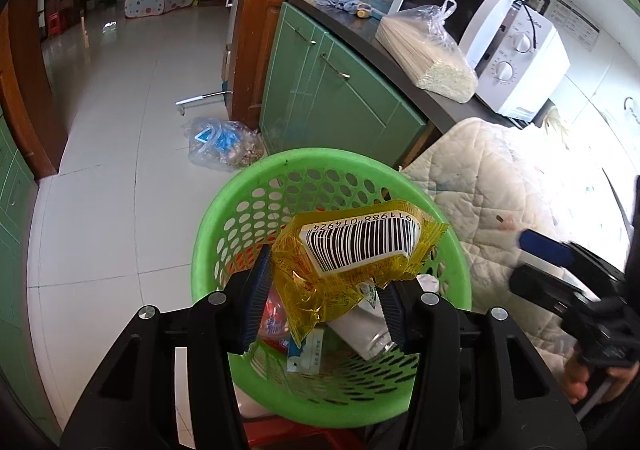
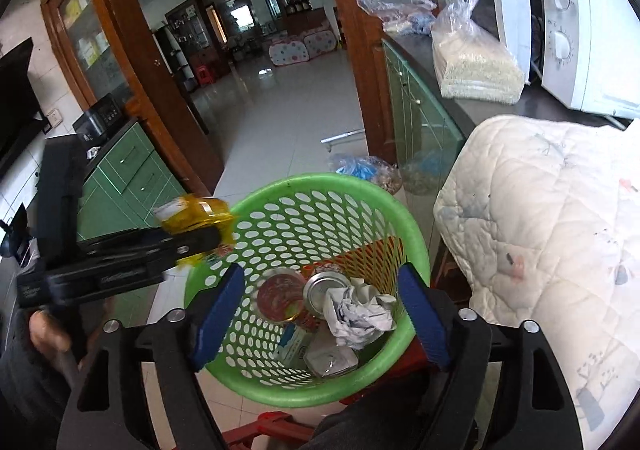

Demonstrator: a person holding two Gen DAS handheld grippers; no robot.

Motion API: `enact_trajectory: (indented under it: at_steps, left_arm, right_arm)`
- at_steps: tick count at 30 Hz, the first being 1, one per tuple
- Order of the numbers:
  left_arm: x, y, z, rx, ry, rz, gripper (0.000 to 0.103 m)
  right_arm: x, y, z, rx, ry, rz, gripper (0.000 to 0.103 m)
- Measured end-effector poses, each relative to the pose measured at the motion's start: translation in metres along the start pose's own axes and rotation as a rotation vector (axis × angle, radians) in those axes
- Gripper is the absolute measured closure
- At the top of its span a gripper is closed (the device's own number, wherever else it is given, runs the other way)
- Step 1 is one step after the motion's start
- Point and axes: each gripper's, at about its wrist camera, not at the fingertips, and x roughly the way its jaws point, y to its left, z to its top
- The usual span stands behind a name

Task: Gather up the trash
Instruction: 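Carry wrapper and paper to the green basket and open both tools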

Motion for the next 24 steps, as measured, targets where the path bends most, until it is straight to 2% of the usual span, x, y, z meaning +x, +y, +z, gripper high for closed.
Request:
enact_trajectory:
  at_steps: [8, 14, 17, 19, 24]
  left_arm:
    - [0.030, 0.000, 0.017, -0.013, 0.046, 0.001, 0.048]
    - [0.050, -0.003, 0.029, -0.011, 0.058, 0.002, 0.034]
    - [0.058, -0.004, 0.034, -0.024, 0.064, -0.004, 0.033]
    - [0.062, -0.005, 0.034, -0.030, 0.066, -0.024, 0.028]
    - [0.060, -0.006, 0.032, -0.037, 0.066, -0.018, 0.025]
  right_arm:
    - [-0.037, -0.005, 0.000, 0.009, -0.058, 0.006, 0.023]
    - [-0.049, -0.016, -0.006, 0.044, -0.073, 0.001, 0.023]
    - [-0.053, -0.019, -0.010, 0.053, -0.075, 0.001, 0.023]
    - [-0.055, -0.020, -0.012, 0.055, -0.077, -0.006, 0.023]
    - [-0.061, -0.028, -0.014, 0.085, -0.090, -0.004, 0.023]
